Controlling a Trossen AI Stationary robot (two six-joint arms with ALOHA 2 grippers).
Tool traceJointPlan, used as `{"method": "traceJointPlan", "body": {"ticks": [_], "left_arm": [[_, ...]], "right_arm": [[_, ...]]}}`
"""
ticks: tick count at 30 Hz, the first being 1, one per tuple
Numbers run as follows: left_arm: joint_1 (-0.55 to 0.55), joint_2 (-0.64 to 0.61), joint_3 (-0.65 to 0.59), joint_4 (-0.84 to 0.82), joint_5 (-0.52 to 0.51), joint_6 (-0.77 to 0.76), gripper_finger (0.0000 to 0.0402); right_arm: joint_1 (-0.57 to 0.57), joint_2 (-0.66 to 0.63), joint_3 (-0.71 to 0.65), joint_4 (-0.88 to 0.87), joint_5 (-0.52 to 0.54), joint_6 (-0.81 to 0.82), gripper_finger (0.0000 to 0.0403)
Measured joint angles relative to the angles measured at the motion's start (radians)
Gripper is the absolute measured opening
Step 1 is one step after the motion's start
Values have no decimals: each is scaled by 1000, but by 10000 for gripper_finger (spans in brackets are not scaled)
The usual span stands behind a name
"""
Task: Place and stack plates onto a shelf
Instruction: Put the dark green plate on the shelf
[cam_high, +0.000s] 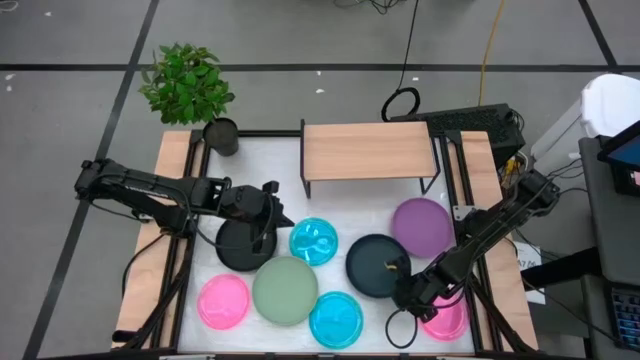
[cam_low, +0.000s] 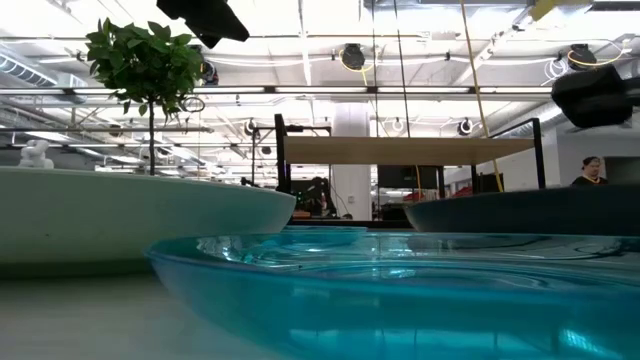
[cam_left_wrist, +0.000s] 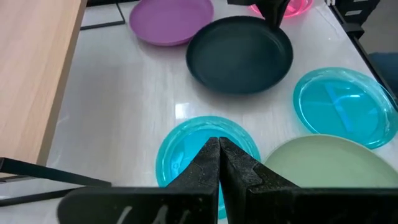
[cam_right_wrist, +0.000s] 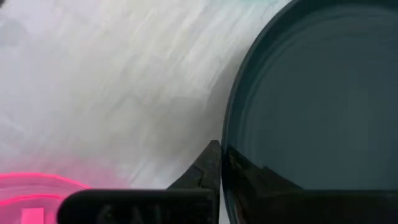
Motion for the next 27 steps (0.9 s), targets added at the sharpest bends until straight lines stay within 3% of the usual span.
{"method": "traceJointPlan", "body": {"ticks": [20,27], "left_arm": [[0,0,0,1,0,0,4],[0,0,0,0,0,2,4]], "right_arm": [[-7,-19,375,-348,208,-33,1],[-44,-19,467,-471,218,-36,0]]}}
